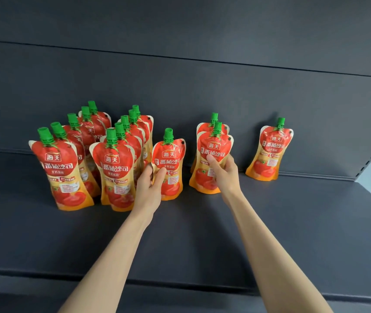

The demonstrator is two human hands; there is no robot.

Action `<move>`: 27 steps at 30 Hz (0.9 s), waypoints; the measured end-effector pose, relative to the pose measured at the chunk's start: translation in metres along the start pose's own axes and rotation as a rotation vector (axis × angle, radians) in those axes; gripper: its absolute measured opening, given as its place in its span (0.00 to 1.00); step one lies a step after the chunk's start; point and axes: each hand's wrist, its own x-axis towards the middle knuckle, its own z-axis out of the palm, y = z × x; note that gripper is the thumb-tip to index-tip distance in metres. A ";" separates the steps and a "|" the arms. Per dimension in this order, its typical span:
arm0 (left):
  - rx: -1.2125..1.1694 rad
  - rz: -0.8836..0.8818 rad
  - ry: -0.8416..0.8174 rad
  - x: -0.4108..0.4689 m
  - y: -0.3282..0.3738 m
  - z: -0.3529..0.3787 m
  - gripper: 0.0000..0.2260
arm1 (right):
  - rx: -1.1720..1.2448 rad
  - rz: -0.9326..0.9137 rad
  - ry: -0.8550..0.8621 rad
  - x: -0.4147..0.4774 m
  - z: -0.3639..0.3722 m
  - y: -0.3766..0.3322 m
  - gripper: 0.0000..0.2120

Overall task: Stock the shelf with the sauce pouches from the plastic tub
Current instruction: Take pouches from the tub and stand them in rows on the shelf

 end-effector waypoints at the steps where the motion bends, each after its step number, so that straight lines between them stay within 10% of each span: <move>1: 0.000 0.005 0.006 -0.001 0.000 0.000 0.13 | 0.001 0.000 -0.005 0.000 0.002 0.001 0.15; 27: 0.099 0.054 0.014 -0.009 0.004 -0.009 0.16 | 0.113 0.095 -0.152 0.003 0.057 -0.006 0.17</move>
